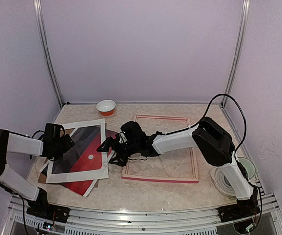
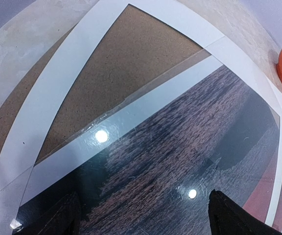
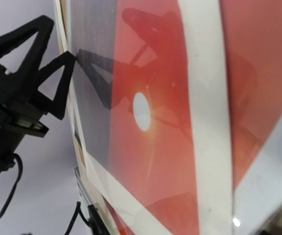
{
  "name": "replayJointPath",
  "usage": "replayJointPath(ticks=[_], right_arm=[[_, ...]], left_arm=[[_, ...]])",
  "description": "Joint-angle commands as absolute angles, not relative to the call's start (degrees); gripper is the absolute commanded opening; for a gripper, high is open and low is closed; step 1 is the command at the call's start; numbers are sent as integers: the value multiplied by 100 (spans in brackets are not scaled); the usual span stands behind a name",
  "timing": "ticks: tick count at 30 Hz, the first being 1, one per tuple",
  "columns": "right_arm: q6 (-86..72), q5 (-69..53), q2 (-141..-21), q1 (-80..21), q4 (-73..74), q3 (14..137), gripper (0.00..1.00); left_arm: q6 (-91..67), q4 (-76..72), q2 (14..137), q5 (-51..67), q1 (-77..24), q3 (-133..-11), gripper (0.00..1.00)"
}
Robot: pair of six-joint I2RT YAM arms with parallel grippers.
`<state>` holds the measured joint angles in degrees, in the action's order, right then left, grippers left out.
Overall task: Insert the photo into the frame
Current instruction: Pick up the glass panel from the mat board.
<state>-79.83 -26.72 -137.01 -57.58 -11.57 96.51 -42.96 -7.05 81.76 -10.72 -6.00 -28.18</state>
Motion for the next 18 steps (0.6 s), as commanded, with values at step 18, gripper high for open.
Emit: replayJointPath(ticks=[18], right_arm=[[-7938,-2757,-13455,-5739,-1263,9682,96]], left_arm=[[-4223,-510,8271,-907,-650,-2708,89]])
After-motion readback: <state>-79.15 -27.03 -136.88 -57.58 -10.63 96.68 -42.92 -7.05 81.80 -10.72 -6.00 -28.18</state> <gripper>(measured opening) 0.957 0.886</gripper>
